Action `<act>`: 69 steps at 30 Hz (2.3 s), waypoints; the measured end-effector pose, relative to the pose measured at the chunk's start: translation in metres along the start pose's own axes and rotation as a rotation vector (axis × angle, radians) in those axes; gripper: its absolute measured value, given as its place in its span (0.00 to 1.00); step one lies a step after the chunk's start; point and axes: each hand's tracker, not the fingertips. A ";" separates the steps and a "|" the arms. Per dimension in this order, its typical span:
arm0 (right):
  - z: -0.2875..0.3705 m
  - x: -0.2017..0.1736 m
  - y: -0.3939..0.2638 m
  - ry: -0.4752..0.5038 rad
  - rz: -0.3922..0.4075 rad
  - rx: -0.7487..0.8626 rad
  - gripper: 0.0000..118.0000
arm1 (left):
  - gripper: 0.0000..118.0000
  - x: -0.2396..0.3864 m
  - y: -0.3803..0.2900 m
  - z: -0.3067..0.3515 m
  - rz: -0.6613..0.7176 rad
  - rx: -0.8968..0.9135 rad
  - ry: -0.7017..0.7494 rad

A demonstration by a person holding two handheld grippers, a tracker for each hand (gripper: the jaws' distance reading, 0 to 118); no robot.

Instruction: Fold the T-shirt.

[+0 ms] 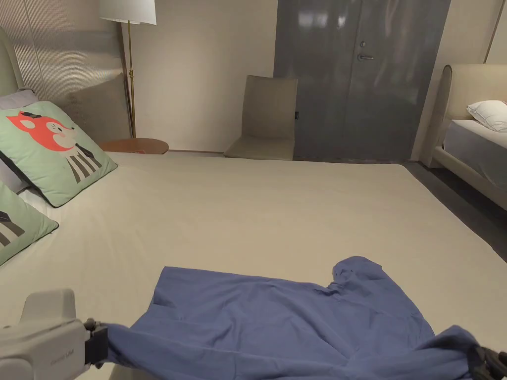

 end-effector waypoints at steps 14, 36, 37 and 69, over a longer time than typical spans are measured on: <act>-0.022 0.032 -0.098 -0.082 0.008 -0.357 0.02 | 0.02 -0.057 -0.094 -0.035 0.049 -0.276 0.101; -0.011 0.041 -0.102 -0.100 -0.041 -0.226 0.94 | 0.92 -0.045 -0.085 -0.014 -0.036 -0.096 0.082; -0.005 0.038 -0.094 -0.122 -0.043 -0.173 0.94 | 0.92 -0.040 -0.079 -0.006 -0.025 -0.052 0.084; 0.000 -0.017 -0.082 -0.124 0.025 0.032 0.01 | 0.52 -0.078 -0.137 -0.053 0.042 -0.226 0.071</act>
